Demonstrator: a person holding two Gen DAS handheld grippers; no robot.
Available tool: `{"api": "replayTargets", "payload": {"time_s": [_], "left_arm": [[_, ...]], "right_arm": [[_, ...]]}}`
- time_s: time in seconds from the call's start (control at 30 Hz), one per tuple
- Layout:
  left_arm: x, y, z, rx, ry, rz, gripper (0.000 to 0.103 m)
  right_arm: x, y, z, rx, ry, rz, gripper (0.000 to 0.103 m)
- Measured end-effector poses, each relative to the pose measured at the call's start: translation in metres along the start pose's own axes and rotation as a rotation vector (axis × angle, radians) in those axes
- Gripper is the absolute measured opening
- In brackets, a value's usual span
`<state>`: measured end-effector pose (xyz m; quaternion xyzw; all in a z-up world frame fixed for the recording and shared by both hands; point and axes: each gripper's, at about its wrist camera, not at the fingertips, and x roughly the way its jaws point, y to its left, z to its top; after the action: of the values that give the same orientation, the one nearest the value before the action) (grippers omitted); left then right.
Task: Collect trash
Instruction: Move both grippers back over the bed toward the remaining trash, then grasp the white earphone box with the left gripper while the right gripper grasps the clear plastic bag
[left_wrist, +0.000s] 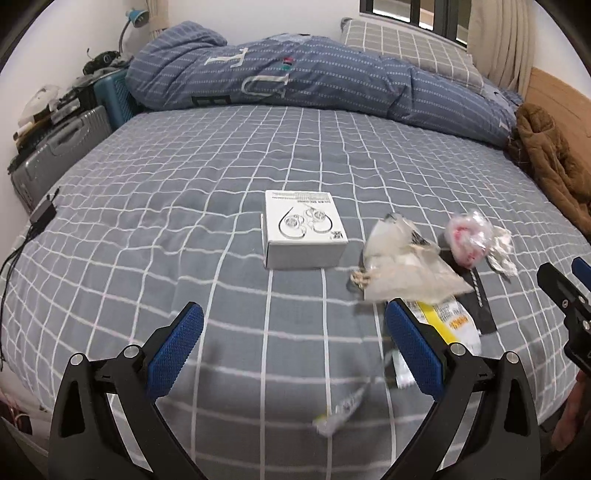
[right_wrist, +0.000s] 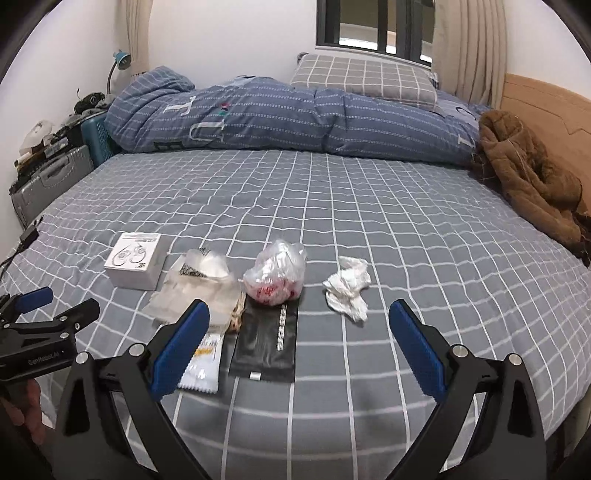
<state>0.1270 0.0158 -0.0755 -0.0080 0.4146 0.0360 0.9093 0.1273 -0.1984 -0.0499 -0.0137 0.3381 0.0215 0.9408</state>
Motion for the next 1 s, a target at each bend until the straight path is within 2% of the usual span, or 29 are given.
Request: {"api": "replayTargets", "payload": {"time_s": [0.13, 0.27, 0.63, 0.83, 0.87, 0.93, 1.0], "left_arm": [[0.02, -0.001, 0.015, -0.002, 0.006, 0.006, 0.097], [0.042, -0.004, 0.026, 0.009, 0.024, 0.016, 0.097], [0.082, -0.005, 0.041, 0.009, 0.054, 0.038, 0.097], [0.099, -0.004, 0.044, 0.001, 0.069, 0.062, 0.096], [0.101, -0.004, 0.044, 0.0, 0.072, 0.062, 0.094], [0.105, -0.004, 0.044, -0.003, 0.079, 0.044, 0.088], [0.107, -0.004, 0.044, -0.007, 0.086, 0.026, 0.078]], "right_arm": [[0.023, 0.002, 0.009, -0.007, 0.02, 0.002, 0.094], [0.046, 0.003, 0.015, -0.004, 0.054, 0.012, 0.089], [0.093, 0.013, 0.022, -0.03, 0.123, 0.023, 0.069], [0.104, 0.019, 0.02, -0.046, 0.152, 0.03, 0.051], [0.106, 0.019, 0.02, -0.044, 0.159, 0.03, 0.045], [0.109, 0.019, 0.019, -0.04, 0.172, 0.038, 0.035], [0.112, 0.019, 0.018, -0.039, 0.185, 0.038, 0.025]]}}
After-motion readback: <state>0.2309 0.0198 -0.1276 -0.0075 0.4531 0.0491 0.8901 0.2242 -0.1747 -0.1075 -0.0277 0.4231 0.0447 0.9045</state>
